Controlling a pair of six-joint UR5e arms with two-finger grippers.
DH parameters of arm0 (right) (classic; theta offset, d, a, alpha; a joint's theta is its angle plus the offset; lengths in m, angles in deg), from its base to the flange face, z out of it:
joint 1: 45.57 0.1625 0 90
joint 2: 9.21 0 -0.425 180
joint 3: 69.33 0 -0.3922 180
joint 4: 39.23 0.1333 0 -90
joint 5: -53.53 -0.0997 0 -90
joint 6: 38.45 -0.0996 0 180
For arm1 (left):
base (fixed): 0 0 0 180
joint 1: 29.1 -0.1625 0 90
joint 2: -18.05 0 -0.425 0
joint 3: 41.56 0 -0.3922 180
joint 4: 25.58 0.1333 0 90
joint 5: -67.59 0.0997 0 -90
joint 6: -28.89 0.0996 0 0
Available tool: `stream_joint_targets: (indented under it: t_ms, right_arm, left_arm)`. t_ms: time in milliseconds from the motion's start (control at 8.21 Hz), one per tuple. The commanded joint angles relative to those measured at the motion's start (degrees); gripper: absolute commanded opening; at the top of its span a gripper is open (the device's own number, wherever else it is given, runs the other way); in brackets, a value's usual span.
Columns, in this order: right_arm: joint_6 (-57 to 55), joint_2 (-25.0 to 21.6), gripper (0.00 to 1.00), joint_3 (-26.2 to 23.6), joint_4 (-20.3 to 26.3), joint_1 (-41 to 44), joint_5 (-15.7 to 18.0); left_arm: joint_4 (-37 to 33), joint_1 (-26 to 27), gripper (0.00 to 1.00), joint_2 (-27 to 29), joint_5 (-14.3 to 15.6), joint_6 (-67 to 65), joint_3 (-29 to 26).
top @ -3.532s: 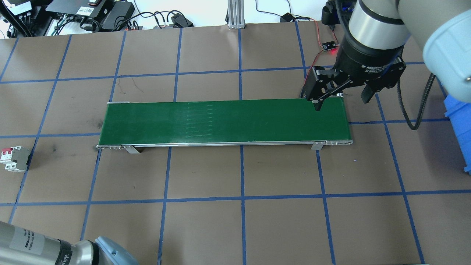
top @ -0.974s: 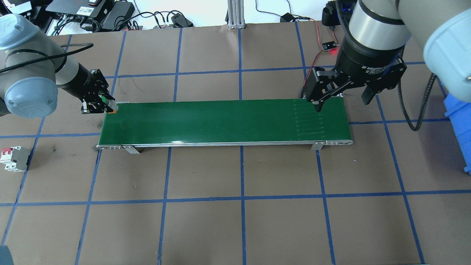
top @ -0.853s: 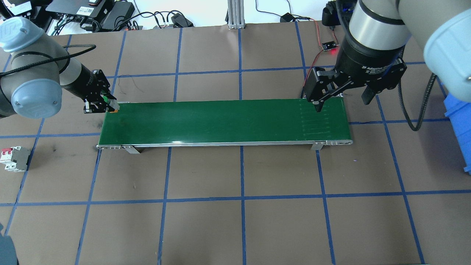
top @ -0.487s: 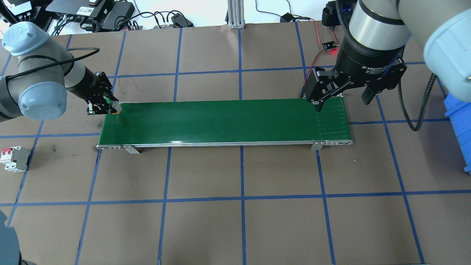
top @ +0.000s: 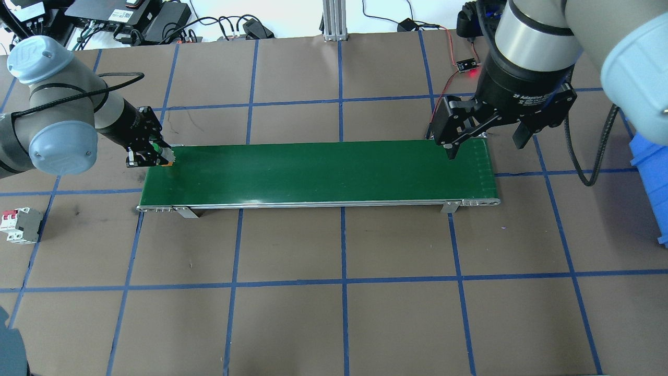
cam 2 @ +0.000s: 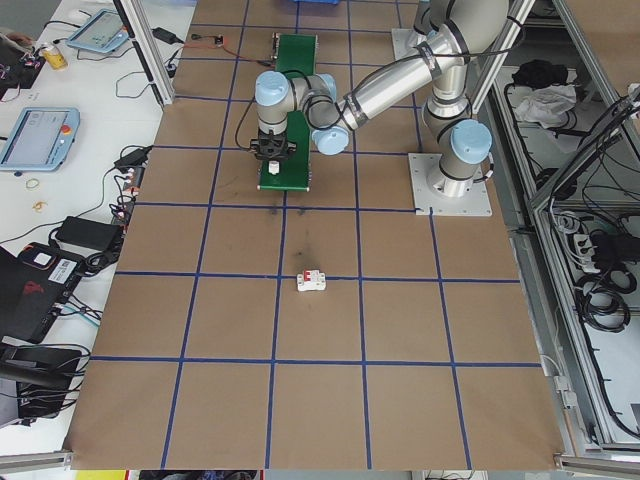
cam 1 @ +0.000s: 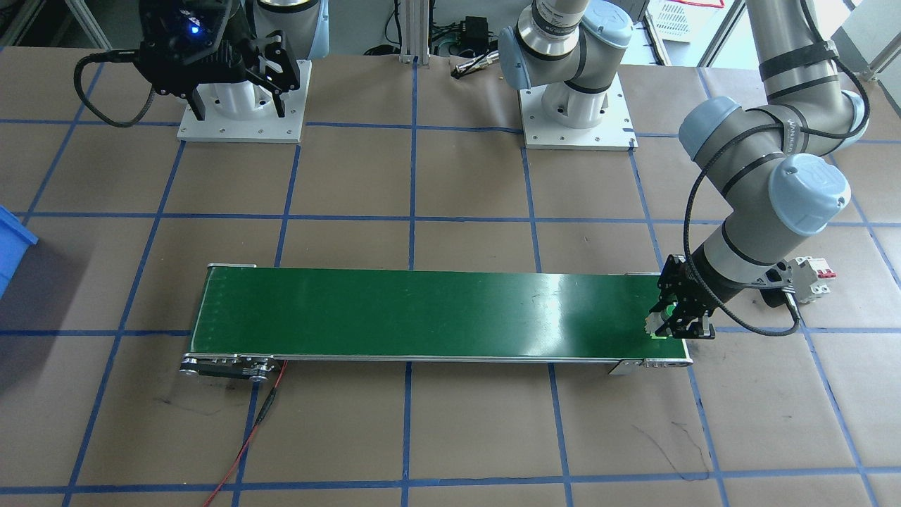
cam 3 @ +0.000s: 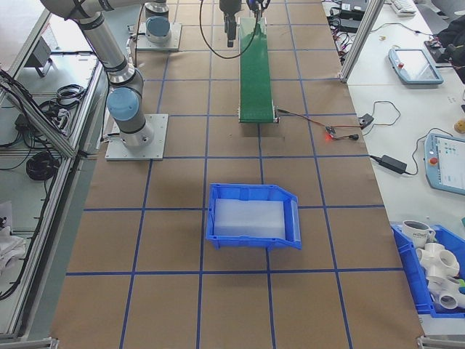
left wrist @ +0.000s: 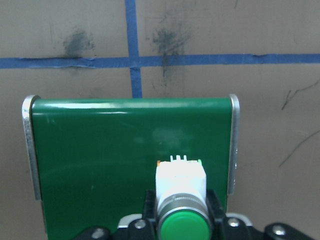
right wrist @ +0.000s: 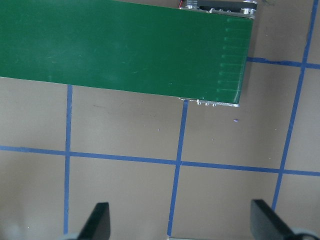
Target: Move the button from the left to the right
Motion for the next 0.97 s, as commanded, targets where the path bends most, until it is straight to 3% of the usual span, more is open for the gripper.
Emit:
stream_joint_targets:
  t_ms: [0, 122, 244, 731, 853]
  right_arm:
    - [0.0, 0.0, 1.00, 0.0, 0.0, -0.1, 0.0]
    - [0.0, 0.0, 1.00, 0.0, 0.0, -0.1, 0.0]
    - [0.0, 0.0, 1.00, 0.0, 0.0, 0.0, 0.0]
    - [0.0, 0.0, 1.00, 0.0, 0.0, 0.0, 0.1]
    - [0.2, 0.1, 1.00, -0.1, -0.1, 0.0, 0.0]
  left_arm:
    - [0.0, 0.0, 0.00, -0.2, 0.0, -0.1, 1.3]
    - [0.1, 0.0, 0.00, -0.7, 0.1, -0.1, 1.6]
    - [0.0, 0.0, 0.48, -0.6, 0.1, 0.2, 1.9]
    - [0.0, 0.0, 0.88, -1.1, 0.1, 1.1, 1.9]
    - [0.0, 0.0, 0.88, -1.1, 2.4, 1.9, 1.8]
